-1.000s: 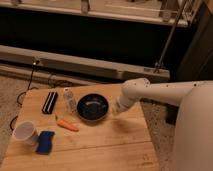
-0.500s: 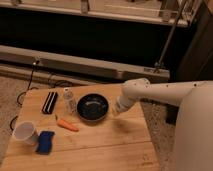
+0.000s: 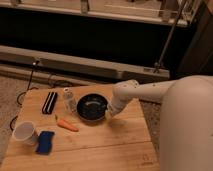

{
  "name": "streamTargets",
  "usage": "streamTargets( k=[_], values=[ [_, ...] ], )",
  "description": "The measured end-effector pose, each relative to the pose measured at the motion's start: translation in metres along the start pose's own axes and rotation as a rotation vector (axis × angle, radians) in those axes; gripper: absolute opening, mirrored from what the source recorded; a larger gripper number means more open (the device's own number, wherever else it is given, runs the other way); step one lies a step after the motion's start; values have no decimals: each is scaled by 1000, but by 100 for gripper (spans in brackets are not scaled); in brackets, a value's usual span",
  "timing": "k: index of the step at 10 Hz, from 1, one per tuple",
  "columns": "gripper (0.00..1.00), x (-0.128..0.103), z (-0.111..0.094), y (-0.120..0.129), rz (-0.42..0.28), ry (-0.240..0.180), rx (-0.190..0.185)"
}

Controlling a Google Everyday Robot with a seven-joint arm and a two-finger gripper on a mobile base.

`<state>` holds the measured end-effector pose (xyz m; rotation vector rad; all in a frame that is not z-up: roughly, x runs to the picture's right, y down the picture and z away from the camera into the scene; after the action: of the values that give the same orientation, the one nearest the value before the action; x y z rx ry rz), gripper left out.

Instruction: Push the ceramic bowl across the table

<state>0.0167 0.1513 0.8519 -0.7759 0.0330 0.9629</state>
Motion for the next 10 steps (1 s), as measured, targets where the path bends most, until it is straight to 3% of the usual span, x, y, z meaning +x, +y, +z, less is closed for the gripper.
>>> streamTargets(
  k=[2, 4, 6, 10],
  values=[
    [6, -12, 1, -22, 32, -2, 34],
    [6, -13, -7, -57, 95, 2, 105],
    [6, -23, -13, -74, 122, -14, 153],
    [6, -59, -11, -82, 120, -62, 180]
  ],
)
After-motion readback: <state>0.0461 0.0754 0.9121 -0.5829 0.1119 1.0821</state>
